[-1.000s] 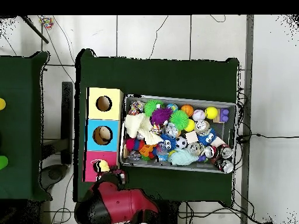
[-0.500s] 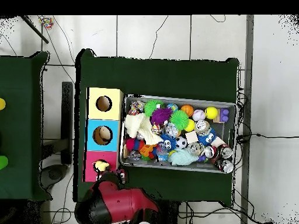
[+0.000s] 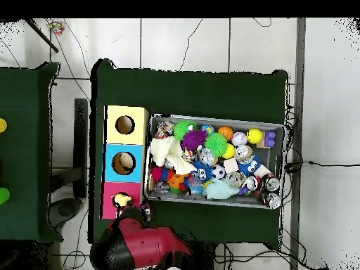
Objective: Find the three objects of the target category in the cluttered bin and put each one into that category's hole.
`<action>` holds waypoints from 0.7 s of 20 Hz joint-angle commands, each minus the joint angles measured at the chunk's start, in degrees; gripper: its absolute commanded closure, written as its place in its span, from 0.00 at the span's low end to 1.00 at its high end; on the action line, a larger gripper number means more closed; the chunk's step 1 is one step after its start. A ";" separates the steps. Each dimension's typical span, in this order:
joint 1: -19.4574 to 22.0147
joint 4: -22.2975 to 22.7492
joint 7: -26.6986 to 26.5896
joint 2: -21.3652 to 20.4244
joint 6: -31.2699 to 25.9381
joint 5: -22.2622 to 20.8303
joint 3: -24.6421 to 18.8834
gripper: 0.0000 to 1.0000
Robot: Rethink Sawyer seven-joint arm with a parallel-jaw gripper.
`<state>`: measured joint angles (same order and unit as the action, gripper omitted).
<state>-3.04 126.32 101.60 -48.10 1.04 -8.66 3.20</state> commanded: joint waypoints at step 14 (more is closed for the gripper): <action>-5.98 -0.57 10.52 -1.59 -7.41 3.01 -5.36 0.00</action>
<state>-6.10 126.34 101.60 -50.11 -1.67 -9.28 1.45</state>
